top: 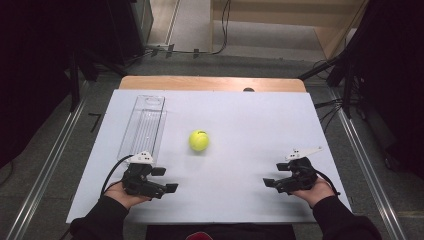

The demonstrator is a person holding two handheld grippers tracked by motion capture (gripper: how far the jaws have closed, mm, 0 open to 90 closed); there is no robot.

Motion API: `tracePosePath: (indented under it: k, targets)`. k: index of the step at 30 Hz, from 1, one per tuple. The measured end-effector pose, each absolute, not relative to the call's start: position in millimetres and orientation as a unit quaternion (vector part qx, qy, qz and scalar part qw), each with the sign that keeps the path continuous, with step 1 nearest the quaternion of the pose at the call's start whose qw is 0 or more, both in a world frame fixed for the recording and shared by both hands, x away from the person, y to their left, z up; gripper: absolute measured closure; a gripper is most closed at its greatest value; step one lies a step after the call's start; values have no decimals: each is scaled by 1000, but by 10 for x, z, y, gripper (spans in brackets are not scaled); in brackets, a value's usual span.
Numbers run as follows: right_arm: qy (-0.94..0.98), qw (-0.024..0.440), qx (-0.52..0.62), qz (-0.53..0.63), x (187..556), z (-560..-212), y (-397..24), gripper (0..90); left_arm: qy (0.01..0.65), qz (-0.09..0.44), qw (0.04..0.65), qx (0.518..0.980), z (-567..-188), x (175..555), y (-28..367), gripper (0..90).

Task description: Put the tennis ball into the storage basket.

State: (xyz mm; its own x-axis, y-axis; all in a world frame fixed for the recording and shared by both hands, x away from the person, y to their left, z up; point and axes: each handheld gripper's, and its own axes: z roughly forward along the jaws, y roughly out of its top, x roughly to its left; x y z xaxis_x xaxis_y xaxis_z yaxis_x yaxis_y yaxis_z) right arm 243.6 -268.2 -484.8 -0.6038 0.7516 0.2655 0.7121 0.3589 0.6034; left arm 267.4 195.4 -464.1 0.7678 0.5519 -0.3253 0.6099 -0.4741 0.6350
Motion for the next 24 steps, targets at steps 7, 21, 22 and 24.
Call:
tracePosePath:
  k: [7,21,22,24]
  targets:
    - [822,31,445,354,2443,-4849,-2690,137,344,-36,389,854,-4626,2681,1963,194]
    - [819,34,448,355,2443,-4852,-2696,137,353,-34,391,849,-4612,2682,1970,199]
    - [819,34,449,355,2444,-4851,-2693,137,354,-32,389,850,-4612,2685,1974,199]
    - [820,32,448,355,2448,-4850,-2683,137,355,-32,388,850,-4615,2690,1982,199]
